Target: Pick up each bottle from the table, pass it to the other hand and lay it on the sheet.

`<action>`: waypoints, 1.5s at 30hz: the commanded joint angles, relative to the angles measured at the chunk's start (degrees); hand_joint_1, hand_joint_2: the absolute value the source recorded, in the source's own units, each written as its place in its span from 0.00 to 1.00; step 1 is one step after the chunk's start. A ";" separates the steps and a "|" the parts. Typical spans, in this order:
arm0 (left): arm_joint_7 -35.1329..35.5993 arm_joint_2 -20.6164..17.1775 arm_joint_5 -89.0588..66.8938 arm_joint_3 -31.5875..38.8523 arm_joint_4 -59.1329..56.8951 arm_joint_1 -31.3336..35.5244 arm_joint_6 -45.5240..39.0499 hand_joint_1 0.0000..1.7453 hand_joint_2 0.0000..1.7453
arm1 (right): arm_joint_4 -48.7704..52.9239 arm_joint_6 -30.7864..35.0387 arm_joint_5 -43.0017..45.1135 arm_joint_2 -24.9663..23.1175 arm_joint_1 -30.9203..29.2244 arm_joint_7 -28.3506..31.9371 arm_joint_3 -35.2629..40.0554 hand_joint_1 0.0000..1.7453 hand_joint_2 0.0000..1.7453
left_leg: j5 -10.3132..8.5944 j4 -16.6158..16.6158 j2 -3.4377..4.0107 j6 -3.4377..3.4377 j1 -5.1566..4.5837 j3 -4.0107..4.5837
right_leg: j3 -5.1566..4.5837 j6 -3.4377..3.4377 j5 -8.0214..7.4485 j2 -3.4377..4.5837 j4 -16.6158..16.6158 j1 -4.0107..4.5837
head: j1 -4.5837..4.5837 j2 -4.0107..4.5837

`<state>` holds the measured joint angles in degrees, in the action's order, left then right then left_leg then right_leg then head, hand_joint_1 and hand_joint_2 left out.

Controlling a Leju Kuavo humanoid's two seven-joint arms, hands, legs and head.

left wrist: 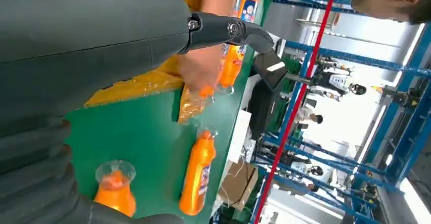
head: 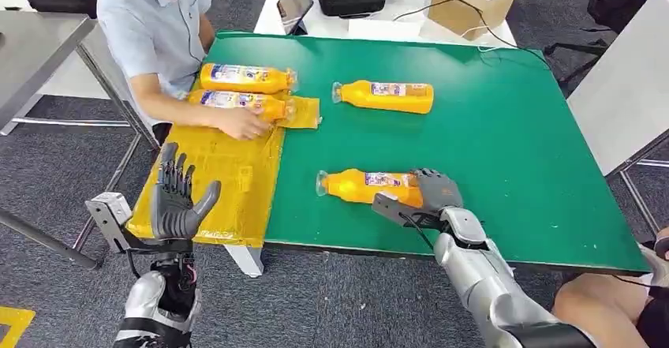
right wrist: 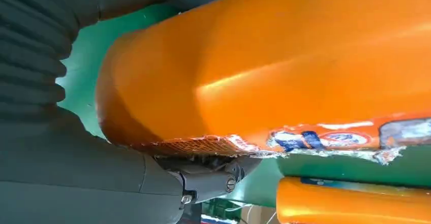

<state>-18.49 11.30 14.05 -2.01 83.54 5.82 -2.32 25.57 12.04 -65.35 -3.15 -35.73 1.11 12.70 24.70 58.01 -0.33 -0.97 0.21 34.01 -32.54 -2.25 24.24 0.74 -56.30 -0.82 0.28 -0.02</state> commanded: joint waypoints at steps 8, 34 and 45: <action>4.27 -3.97 -2.52 -8.24 -14.02 4.67 3.09 0.00 1.00 | 2.48 0.25 23.11 -5.29 6.71 28.54 -10.02 1.00 1.00 | -0.08 -0.16 -0.18 0.10 0.07 -0.11 | 0.16 0.13 -0.01 -0.21 0.15 0.11 | 0.00 0.00; -7.75 1.41 -7.90 -14.51 -16.22 2.71 6.76 0.00 1.00 | 14.76 3.35 45.46 -12.74 17.02 34.35 12.41 1.00 1.00 | 0.03 -0.02 -0.11 0.05 0.07 0.76 | -0.61 0.06 0.04 0.00 0.00 0.06 | 0.00 0.00; -6.30 1.55 -3.34 -16.02 -13.92 4.12 9.68 0.00 1.00 | 11.93 -2.12 42.57 -13.50 15.54 32.02 20.11 1.00 1.00 | 0.03 -0.01 -0.23 0.08 0.09 0.71 | -0.53 0.10 0.08 -0.16 -0.01 0.07 | 0.00 0.00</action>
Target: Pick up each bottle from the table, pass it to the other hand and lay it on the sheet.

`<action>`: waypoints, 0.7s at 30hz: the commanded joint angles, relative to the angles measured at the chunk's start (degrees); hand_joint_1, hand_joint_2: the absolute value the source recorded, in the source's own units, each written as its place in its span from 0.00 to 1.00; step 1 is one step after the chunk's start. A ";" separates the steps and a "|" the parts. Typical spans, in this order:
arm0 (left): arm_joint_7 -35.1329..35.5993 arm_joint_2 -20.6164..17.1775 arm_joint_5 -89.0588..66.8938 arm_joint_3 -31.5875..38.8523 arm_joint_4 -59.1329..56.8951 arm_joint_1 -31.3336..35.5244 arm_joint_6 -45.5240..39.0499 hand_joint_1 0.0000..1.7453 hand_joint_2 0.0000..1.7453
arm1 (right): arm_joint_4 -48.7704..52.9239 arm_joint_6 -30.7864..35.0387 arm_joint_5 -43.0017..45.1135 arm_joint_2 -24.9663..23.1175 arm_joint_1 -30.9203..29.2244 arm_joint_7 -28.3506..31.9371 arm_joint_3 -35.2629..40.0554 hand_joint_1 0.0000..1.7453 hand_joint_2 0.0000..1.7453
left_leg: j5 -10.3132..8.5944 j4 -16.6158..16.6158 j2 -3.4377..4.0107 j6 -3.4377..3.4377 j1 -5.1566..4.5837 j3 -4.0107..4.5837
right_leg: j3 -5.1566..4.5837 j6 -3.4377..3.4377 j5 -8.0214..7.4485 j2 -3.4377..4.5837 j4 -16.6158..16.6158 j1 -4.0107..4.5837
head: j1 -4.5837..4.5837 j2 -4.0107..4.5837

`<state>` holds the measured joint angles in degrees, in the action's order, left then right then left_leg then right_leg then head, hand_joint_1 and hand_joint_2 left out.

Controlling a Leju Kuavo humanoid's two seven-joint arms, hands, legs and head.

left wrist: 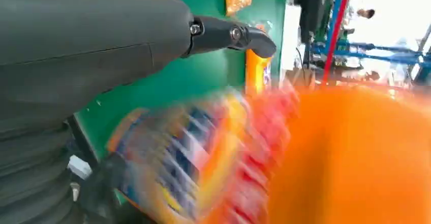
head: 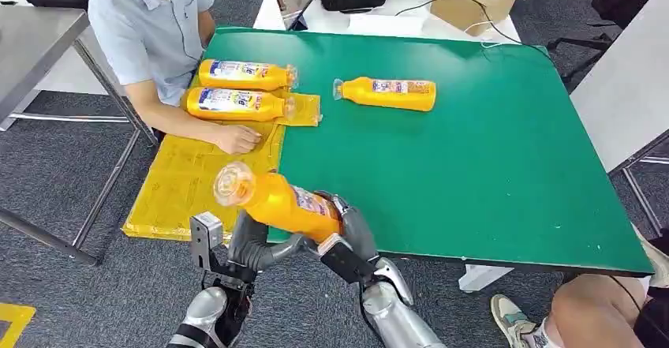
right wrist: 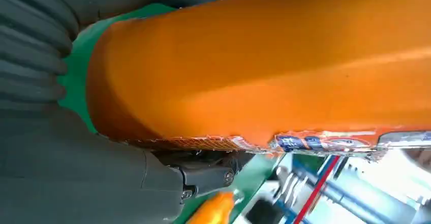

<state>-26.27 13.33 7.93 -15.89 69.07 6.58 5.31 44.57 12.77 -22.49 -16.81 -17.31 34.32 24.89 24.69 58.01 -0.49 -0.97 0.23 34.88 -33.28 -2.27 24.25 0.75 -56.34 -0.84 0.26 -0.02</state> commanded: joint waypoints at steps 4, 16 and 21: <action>4.05 -0.67 7.94 -2.38 0.52 2.84 7.14 0.00 1.00 | -8.14 -3.16 -0.26 -0.09 -3.40 -1.20 8.16 1.00 1.00 | 0.02 -0.02 -0.02 0.05 0.05 -0.12 | 0.16 0.09 0.04 -0.10 0.04 0.06 | 0.02 0.00; 6.04 -0.86 10.12 -0.48 -2.40 4.61 5.89 1.00 1.00 | -7.76 -2.56 -0.79 -0.45 -3.07 -2.11 8.60 0.00 1.00 | 0.02 -0.03 -0.10 0.05 0.05 -0.13 | 0.18 0.08 0.06 -0.18 0.04 0.07 | 0.02 0.00; 8.78 -1.32 7.28 1.80 -5.46 7.18 -3.59 1.00 1.00 | -6.63 1.15 -0.15 -0.70 -2.12 -2.10 7.40 0.00 0.00 | 0.01 -0.07 -0.04 0.05 0.02 -0.18 | 0.20 0.10 0.04 -0.13 0.06 0.04 | 0.02 0.00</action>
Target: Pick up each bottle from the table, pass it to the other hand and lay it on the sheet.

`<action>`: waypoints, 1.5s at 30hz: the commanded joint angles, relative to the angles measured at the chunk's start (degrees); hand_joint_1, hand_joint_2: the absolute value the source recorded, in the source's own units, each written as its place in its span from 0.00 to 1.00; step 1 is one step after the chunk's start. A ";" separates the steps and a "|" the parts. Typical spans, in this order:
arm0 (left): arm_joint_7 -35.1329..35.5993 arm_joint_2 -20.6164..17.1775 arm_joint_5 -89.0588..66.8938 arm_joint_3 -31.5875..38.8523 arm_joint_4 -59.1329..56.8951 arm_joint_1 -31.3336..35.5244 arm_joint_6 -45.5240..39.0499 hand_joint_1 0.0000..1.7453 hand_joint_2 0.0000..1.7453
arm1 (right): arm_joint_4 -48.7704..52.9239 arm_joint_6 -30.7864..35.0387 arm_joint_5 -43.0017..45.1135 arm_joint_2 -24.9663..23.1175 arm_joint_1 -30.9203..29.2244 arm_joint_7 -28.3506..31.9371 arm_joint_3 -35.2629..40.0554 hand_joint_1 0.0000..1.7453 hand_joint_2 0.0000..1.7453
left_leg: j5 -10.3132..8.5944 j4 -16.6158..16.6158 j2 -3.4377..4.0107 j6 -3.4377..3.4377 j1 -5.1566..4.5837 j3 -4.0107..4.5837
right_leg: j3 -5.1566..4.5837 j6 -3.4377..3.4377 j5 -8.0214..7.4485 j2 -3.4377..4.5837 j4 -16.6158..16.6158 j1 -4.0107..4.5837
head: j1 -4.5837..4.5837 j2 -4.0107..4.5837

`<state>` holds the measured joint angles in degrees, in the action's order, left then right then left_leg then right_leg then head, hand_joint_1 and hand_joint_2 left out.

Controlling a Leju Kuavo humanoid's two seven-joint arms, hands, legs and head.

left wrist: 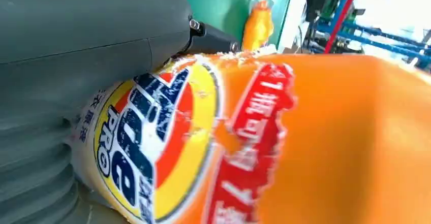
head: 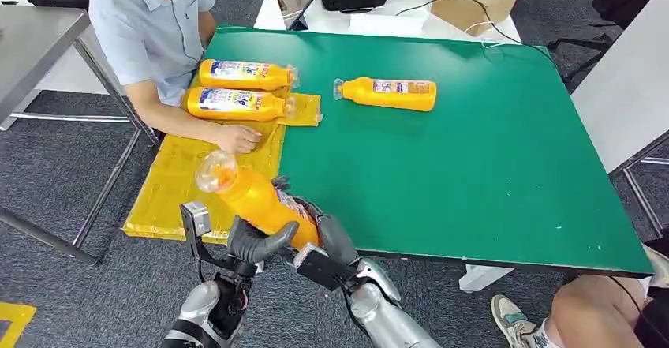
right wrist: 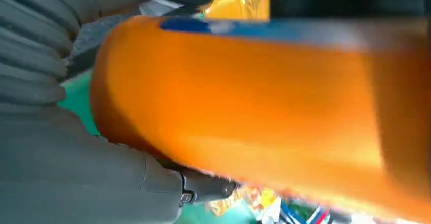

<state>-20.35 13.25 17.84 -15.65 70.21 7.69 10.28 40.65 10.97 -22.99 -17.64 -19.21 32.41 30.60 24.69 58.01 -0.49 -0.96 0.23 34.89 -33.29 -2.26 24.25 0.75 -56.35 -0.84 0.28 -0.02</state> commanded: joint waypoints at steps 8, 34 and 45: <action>2.49 -4.48 -3.14 6.69 -16.22 14.01 -16.08 1.00 1.00 | -5.83 5.99 -0.84 -0.55 -2.25 -1.12 2.93 0.00 0.00 | -0.02 -0.05 0.04 0.06 0.02 -0.11 | 0.11 0.07 -0.01 -0.01 0.02 0.04 | -0.02 0.00; 21.11 -12.54 -65.69 -6.27 -54.30 47.29 -9.49 1.00 1.00 | -7.64 9.34 -4.95 -1.97 -2.91 2.21 3.35 0.00 0.00 | -0.09 0.04 -0.02 0.07 0.08 0.01 | 0.02 0.07 0.00 -0.09 -0.12 0.08 | -0.02 0.00; 21.16 -11.29 -66.25 -5.75 -54.94 46.60 -6.56 0.00 1.00 | -8.38 8.80 -2.54 -2.36 -3.34 3.00 5.06 0.00 0.00 | -0.04 0.04 -0.06 0.08 0.10 -0.13 | 0.20 0.10 0.06 -0.17 -0.10 0.09 | -0.02 0.00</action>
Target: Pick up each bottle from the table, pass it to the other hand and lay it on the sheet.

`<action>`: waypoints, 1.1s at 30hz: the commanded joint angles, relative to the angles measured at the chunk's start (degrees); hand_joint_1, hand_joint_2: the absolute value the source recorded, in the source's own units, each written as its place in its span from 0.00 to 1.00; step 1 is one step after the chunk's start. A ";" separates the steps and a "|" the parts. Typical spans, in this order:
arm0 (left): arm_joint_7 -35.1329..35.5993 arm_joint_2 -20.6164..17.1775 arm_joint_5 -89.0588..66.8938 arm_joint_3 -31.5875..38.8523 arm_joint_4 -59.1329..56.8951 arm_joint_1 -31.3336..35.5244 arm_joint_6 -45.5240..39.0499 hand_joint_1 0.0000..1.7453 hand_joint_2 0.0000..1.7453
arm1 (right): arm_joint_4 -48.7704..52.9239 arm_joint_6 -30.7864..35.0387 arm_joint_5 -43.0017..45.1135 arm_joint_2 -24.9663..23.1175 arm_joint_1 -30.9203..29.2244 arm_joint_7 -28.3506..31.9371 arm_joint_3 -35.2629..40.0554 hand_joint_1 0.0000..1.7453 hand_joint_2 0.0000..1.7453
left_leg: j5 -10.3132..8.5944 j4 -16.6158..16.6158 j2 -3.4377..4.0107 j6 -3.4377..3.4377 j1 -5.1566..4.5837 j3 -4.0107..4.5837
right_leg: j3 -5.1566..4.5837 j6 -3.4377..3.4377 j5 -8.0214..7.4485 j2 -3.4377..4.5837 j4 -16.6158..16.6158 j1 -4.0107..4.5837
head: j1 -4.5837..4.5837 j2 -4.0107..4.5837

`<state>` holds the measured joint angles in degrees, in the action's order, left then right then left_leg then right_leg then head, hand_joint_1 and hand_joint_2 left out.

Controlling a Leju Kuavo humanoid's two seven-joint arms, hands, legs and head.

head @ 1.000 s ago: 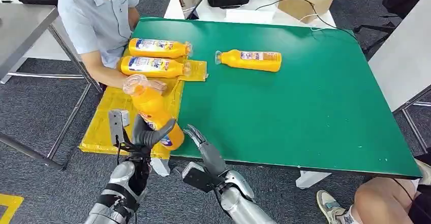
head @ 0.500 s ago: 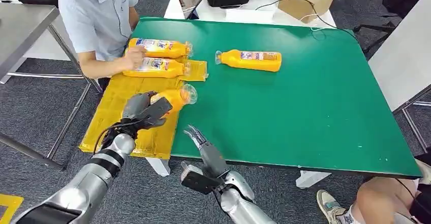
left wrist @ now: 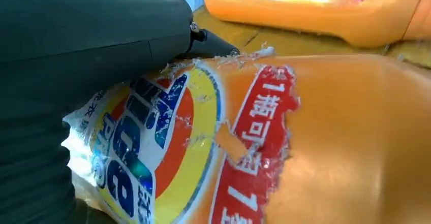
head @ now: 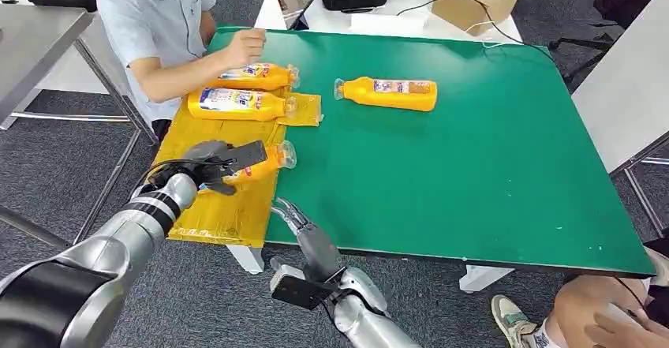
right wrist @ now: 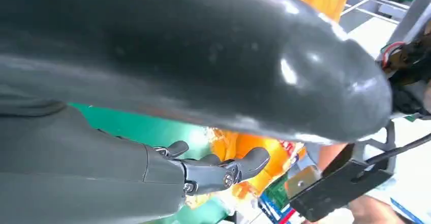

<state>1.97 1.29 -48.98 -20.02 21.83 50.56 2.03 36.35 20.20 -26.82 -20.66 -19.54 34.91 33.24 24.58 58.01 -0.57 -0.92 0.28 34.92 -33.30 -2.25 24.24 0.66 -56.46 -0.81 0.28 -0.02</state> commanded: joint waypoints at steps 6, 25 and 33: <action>-15.73 0.21 11.81 7.20 -5.05 2.58 13.46 0.00 1.00 | -5.91 -0.44 2.86 0.66 -3.89 1.82 5.27 0.00 0.00 | 0.03 0.00 0.05 0.04 0.03 -0.08 | 0.10 0.07 0.02 -0.01 0.03 0.04 | -0.02 0.00; -29.34 6.46 55.38 24.36 38.81 -20.12 10.21 0.00 1.00 | 5.59 9.25 8.25 3.63 0.86 5.09 4.22 0.00 0.00 | 0.04 -0.08 0.01 0.00 -0.01 -0.15 | 0.18 0.04 0.04 -0.06 0.13 0.00 | -0.04 0.00; -28.53 9.15 68.27 22.98 60.76 -37.67 -0.17 0.00 1.00 | 23.97 19.30 -17.99 11.56 6.24 -7.63 -4.38 0.00 1.00 | 0.09 -0.10 0.05 0.00 -0.04 -0.20 | 0.20 0.04 0.06 -0.06 0.19 -0.02 | -0.02 0.00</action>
<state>-26.77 7.15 14.67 1.20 59.09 28.25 8.48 43.11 37.65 -24.49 -18.36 -17.36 38.55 36.46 24.62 58.01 -0.54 -0.91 0.24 34.94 -33.35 -2.26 24.26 0.67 -56.40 -0.85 0.26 -0.02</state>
